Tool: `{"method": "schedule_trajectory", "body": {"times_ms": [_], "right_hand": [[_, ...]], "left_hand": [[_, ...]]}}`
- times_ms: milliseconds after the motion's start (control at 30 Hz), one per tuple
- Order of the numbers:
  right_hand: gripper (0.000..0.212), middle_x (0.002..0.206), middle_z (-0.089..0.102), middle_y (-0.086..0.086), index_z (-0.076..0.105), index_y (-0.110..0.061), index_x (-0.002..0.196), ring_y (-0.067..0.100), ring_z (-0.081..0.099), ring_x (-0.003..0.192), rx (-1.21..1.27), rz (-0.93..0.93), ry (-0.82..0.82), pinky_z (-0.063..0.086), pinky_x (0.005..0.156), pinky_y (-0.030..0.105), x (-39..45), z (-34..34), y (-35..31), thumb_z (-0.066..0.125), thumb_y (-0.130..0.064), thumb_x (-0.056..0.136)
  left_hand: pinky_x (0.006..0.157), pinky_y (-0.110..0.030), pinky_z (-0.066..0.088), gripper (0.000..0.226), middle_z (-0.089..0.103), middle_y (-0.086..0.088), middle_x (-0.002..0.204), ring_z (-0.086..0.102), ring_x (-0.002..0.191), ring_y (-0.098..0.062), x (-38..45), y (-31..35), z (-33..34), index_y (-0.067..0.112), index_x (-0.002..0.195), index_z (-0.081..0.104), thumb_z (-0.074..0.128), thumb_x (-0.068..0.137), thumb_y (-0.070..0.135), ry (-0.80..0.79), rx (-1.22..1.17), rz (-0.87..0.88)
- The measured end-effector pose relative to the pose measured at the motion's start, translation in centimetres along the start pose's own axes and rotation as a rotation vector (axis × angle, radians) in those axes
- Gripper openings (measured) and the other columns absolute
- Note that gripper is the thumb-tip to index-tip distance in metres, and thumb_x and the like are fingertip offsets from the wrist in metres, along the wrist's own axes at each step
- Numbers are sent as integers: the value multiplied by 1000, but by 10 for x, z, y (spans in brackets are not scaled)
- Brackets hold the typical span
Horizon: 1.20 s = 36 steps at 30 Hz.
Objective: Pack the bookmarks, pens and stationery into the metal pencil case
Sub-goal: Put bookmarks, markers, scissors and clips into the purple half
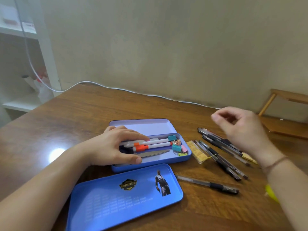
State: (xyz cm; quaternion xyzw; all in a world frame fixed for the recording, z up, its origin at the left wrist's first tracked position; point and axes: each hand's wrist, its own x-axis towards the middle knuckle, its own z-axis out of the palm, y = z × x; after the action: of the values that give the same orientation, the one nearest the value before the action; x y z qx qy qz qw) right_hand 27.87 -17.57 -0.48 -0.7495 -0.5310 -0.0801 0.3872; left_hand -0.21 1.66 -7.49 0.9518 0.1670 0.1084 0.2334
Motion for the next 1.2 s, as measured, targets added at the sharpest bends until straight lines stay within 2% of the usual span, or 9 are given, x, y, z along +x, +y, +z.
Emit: {"method": "schedule_trajectory", "body": {"times_ms": [100,233,367,467,600,733,1000,1067,1200], "right_hand": [[9,82,70,-11,69,-33,80,5,62,77,17,66,18,46,61,11,-15,-29,18,67,-27,87],[14,80,66,-20,69,-36,79,5,57,74,-69,129,-163,45,57,20,-42,-34,40,75,-23,80],[32,109,57,-28,61,-46,101,-6,49,102,-164,60,-336,42,83,22,-54,-22,41,75,-26,79],[31,118,54,-27,59,-48,105,2,41,117,-236,-42,-417,41,101,35,-54,-1,42,72,-36,79],[12,117,53,-32,58,-48,85,-2,36,117,-279,-76,-516,40,101,40,-49,6,40,65,-39,85],[15,119,43,-31,63,-50,98,-4,40,119,-153,-16,-652,39,101,34,-56,-12,41,64,-42,86],[28,114,53,-30,58,-45,100,2,42,122,-139,-206,-533,40,104,37,-57,-1,37,74,-42,77],[21,109,57,-31,63,-44,95,3,45,120,-184,-248,-559,42,100,39,-58,-2,40,71,-49,77],[36,107,59,-34,64,-47,100,1,48,117,-246,-259,-558,42,97,42,-55,5,47,61,-68,70]], "left_hand": [[116,-36,18,85,44,33,140,34,133,2,0,3,1,52,138,43,55,61,85,-40,98,2],[115,-32,19,81,43,29,142,31,135,1,-1,6,2,61,133,34,60,59,81,-24,95,6],[115,-34,29,78,47,29,140,35,135,1,0,5,4,60,133,37,68,63,76,5,40,39],[113,-39,36,80,50,30,137,39,134,3,1,3,6,54,136,42,71,64,74,16,13,59],[113,-41,33,76,48,33,137,36,135,4,1,1,7,61,131,40,72,63,74,22,19,55],[113,-42,34,79,48,33,138,37,135,3,1,0,8,56,135,42,71,63,75,18,20,60],[113,-42,35,80,48,31,139,37,136,4,2,-1,8,54,135,43,70,63,77,19,13,68],[114,-42,34,78,47,32,139,36,136,4,2,-2,8,57,133,42,70,63,77,18,8,64],[114,-42,34,79,47,31,139,36,136,4,2,-1,7,56,134,42,70,63,76,16,14,65]]}}
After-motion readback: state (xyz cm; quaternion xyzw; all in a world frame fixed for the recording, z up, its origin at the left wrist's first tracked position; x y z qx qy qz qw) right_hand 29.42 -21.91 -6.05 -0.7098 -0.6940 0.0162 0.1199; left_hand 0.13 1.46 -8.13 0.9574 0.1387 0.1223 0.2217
